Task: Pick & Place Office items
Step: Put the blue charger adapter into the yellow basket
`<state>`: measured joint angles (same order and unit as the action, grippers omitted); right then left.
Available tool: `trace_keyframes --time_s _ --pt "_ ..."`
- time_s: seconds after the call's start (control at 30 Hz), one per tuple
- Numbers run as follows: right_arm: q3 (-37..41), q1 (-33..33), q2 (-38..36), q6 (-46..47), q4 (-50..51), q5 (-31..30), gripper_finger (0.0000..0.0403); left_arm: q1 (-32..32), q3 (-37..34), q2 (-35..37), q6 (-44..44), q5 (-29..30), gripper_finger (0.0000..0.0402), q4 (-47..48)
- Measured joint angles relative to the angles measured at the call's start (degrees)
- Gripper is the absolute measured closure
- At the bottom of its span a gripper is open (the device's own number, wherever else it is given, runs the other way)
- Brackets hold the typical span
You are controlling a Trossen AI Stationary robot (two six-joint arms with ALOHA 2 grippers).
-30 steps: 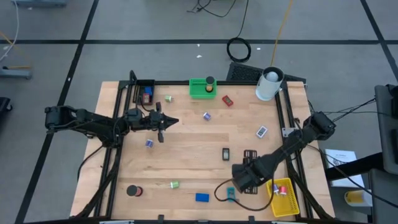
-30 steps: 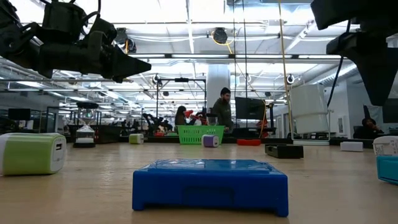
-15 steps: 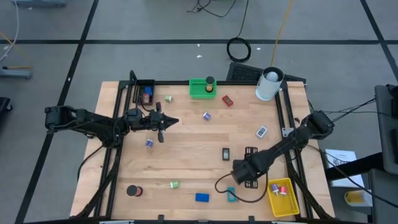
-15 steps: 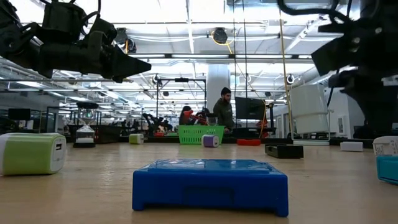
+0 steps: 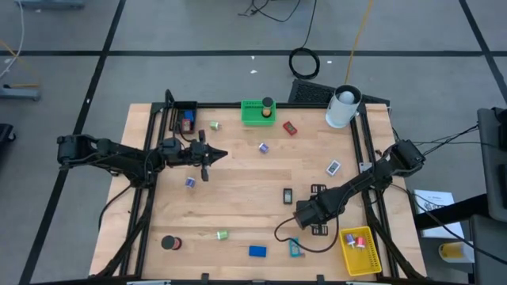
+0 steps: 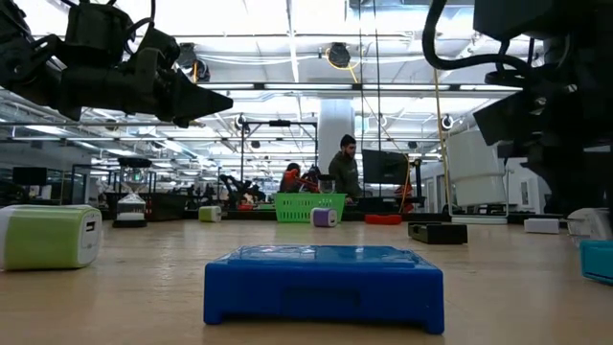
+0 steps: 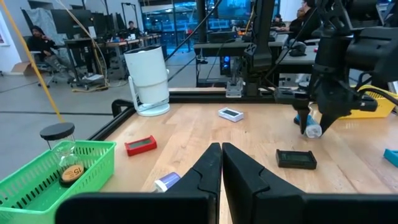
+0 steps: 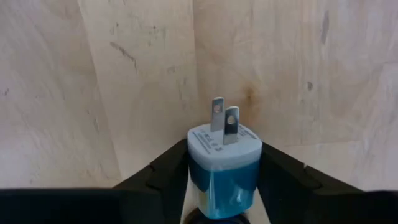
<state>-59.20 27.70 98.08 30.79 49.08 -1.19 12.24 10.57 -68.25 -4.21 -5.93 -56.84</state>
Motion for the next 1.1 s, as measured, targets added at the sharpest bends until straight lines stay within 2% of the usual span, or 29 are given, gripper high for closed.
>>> trace_keyframes --time_s 0.07,0.33,0.53,0.67,0.83,1.1 --pt "-0.1 0.0 0.0 0.2 0.1 0.0 0.0265 0.0 0.0 0.0 0.0 0.0 0.038 0.0" --pt "-3.6 0.0 0.0 4.1 0.9 4.4 0.026 0.0 0.0 0.0 0.0 0.0 0.038 0.0" --pt "-9.8 1.1 0.0 7.1 4.0 8.9 0.0264 0.0 0.0 0.0 0.0 0.0 0.038 0.0" --pt "-14.7 3.2 0.0 10.5 7.9 9.3 0.0265 0.0 0.0 0.0 0.0 0.0 0.038 0.0" --pt "-17.7 7.3 -0.1 21.2 9.0 14.5 0.0264 0.0 0.0 0.0 0.0 0.0 0.038 0.0" --pt "-17.9 15.5 -0.6 40.8 10.5 22.1 0.0264 0.0 0.0 0.0 0.0 0.0 0.038 0.0"
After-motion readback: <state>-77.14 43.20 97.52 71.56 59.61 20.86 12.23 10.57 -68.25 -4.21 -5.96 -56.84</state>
